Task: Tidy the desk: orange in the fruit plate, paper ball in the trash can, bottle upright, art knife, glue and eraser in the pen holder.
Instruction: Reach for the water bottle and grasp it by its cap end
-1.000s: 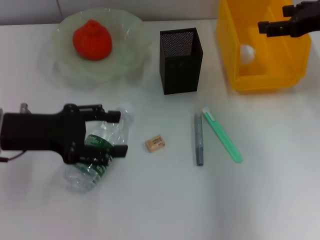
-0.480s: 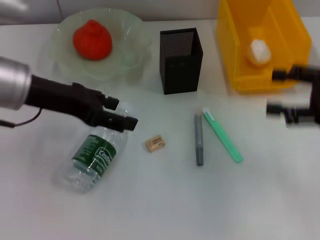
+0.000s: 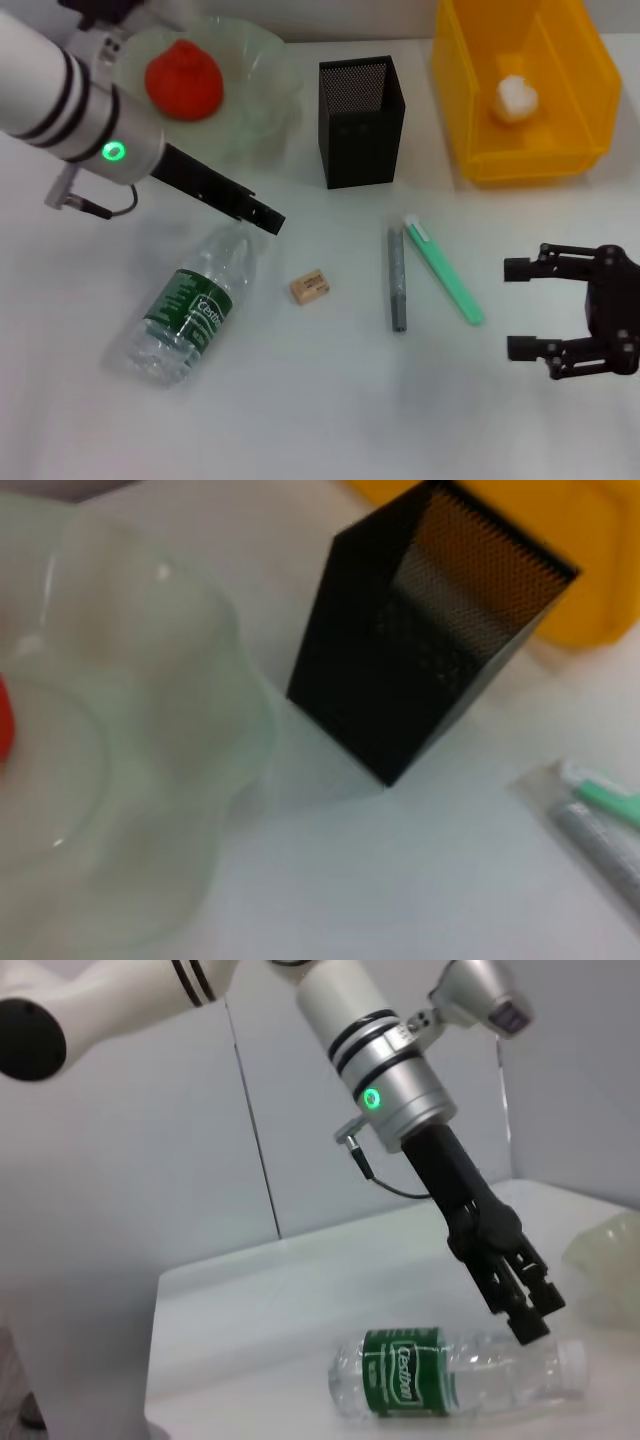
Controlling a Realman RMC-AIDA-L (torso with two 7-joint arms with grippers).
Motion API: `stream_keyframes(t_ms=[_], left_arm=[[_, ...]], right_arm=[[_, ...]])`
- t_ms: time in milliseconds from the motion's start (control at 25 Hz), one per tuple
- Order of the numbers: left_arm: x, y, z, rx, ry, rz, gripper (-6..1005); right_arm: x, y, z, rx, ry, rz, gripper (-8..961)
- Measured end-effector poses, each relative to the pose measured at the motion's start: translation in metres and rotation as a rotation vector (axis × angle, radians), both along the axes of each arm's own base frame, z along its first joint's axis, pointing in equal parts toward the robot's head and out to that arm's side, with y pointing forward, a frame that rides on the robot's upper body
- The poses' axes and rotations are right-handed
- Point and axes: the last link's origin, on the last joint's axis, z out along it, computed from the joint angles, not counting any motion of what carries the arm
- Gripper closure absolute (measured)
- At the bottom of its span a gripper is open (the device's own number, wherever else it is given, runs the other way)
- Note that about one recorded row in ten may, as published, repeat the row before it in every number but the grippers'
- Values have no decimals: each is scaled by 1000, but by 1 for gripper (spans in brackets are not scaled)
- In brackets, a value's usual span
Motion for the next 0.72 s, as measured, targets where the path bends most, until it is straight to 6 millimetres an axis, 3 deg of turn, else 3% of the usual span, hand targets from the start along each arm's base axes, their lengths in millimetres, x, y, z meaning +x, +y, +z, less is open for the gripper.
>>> stream_keyframes(t_ms=[80, 160, 720], left_arm=[[-2, 3, -6, 9, 18, 5, 169], [-14, 9, -27, 18, 73, 14, 169], [-24, 14, -43, 71, 152, -45, 172]], right_arm=[[0, 0, -4, -4, -9, -3, 115], [0, 0, -7, -7, -15, -8, 115], [-6, 4, -12, -14, -7, 4, 115]])
